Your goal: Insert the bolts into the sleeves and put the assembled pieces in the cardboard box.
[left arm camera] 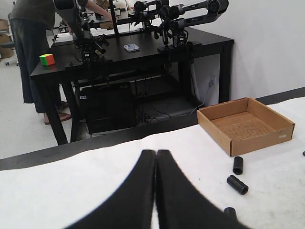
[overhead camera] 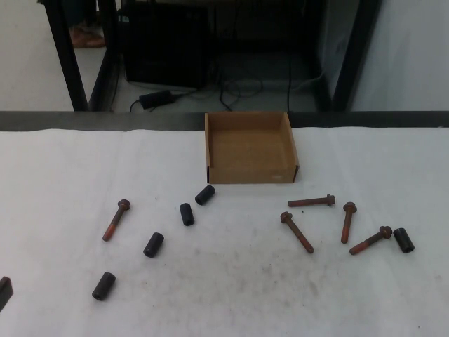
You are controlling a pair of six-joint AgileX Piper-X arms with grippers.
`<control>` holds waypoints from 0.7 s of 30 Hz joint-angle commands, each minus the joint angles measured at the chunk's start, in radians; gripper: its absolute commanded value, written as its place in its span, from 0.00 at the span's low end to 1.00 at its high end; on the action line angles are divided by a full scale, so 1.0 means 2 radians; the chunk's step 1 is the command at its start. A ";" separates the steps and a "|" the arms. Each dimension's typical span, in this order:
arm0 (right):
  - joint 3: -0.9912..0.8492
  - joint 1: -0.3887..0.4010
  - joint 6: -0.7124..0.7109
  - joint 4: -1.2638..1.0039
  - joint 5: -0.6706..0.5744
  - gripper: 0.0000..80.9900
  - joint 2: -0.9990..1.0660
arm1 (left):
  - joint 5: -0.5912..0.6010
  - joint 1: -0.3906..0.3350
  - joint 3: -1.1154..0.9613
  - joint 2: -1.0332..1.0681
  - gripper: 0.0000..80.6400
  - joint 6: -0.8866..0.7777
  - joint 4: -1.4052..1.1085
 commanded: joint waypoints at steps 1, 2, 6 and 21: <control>-0.001 -0.002 0.004 -0.003 -0.005 0.01 -0.004 | 0.000 -0.002 0.000 -0.004 0.01 0.001 -0.003; -0.001 -0.002 0.004 -0.003 -0.005 0.01 -0.004 | 0.000 -0.002 0.000 -0.004 0.01 0.001 -0.003; -0.001 -0.002 0.023 0.019 -0.009 0.01 -0.004 | 0.000 -0.002 0.000 -0.004 0.01 0.001 -0.003; -0.121 -0.001 0.047 0.106 0.031 0.01 0.006 | -0.037 -0.007 -0.004 -0.004 0.01 0.001 -0.007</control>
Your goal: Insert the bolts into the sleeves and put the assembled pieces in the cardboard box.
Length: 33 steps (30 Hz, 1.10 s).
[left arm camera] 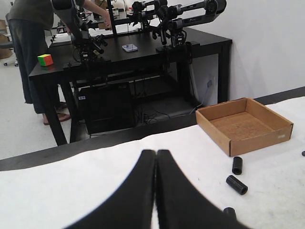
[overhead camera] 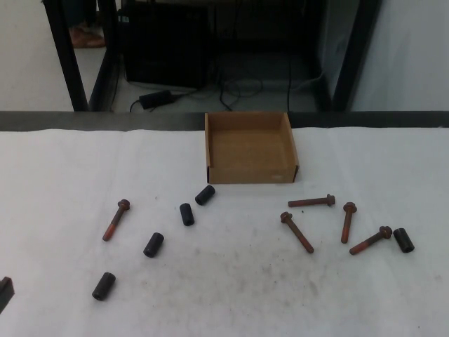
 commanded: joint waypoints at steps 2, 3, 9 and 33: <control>-0.059 -0.001 0.011 0.086 0.003 0.01 0.018 | -0.059 -0.002 -0.004 -0.004 0.01 0.001 -0.039; -0.073 -0.001 0.012 0.096 0.003 0.01 0.027 | -0.079 -0.002 -0.008 -0.004 0.01 0.001 -0.060; -0.154 -0.001 0.011 0.109 0.003 0.01 0.098 | -0.092 -0.002 -0.081 -0.004 0.01 -0.026 -0.031; -0.422 0.001 0.043 0.277 0.111 0.01 0.443 | 0.020 -0.002 -0.417 0.323 0.01 -0.182 0.368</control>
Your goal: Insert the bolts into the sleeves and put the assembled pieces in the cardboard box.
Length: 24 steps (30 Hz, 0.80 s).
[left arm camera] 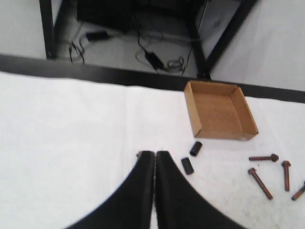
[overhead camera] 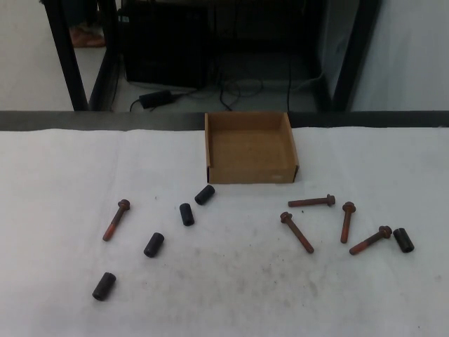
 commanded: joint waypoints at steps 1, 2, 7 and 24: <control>-0.001 0.001 0.005 -0.006 0.049 0.01 -0.001 | 0.026 -0.002 -0.009 0.049 0.01 0.007 0.001; 0.000 0.001 0.005 -0.007 0.058 0.01 -0.001 | 0.027 -0.002 -0.009 0.068 0.01 0.018 -0.003; 0.005 0.001 0.007 -0.008 0.045 0.01 -0.001 | 0.027 -0.002 -0.008 0.159 0.01 0.013 -0.006; 0.154 0.008 -0.196 -0.082 -0.166 0.01 0.117 | 0.105 -0.032 0.018 0.311 0.01 0.169 -0.110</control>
